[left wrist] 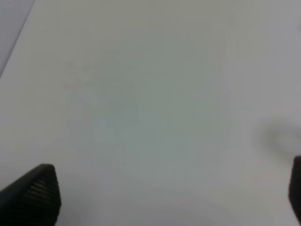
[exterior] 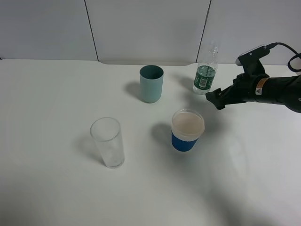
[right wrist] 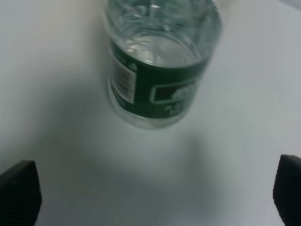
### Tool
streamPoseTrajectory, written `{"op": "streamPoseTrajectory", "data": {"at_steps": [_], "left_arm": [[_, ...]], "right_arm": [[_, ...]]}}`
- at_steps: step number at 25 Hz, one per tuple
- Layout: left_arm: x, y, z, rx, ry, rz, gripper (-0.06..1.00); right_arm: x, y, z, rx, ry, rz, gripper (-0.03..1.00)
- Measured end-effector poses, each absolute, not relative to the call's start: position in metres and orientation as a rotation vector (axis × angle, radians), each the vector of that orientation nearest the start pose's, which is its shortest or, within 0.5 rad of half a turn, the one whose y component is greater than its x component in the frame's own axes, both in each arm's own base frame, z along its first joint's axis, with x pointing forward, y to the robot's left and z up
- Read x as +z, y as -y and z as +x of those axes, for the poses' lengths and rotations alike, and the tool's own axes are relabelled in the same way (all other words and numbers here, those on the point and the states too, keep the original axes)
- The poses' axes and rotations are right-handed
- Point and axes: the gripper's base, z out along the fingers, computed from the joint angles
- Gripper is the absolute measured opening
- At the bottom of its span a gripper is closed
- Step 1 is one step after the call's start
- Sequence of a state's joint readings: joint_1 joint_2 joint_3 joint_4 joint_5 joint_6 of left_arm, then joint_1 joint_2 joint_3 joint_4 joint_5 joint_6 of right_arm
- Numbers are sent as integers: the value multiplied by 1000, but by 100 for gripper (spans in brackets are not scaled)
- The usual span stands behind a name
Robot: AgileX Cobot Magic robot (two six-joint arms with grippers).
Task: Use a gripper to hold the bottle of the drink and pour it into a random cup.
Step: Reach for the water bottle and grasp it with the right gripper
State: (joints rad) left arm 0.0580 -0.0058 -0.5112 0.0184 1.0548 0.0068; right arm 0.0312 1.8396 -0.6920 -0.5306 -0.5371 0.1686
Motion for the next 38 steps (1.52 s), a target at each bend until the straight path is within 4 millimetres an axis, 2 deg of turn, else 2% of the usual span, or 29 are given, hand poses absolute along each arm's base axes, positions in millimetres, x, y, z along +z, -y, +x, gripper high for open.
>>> {"op": "streamPoseTrajectory", "data": {"at_steps": [4,12,24,31,38], "left_arm": [[281,-1,-7,63,-2021,-53,98],[281,-1,-7,63,-2021,-53,98],[281,-1,-7,64,-2021,-52,98],[281,-1,-7,63,-2021,-52,98],[281,-1,-7,63,-2021,-52,98]], "right_arm": [[123,-35,331,97,-2004,-550,99],[114,-30,338,23,-1933,-503,99],[103,-32,343,49,-1833,-448,99],[112,-32,358,47,-1767,-424,99],[96,-32,372,82,-1792,-381,99]]}}
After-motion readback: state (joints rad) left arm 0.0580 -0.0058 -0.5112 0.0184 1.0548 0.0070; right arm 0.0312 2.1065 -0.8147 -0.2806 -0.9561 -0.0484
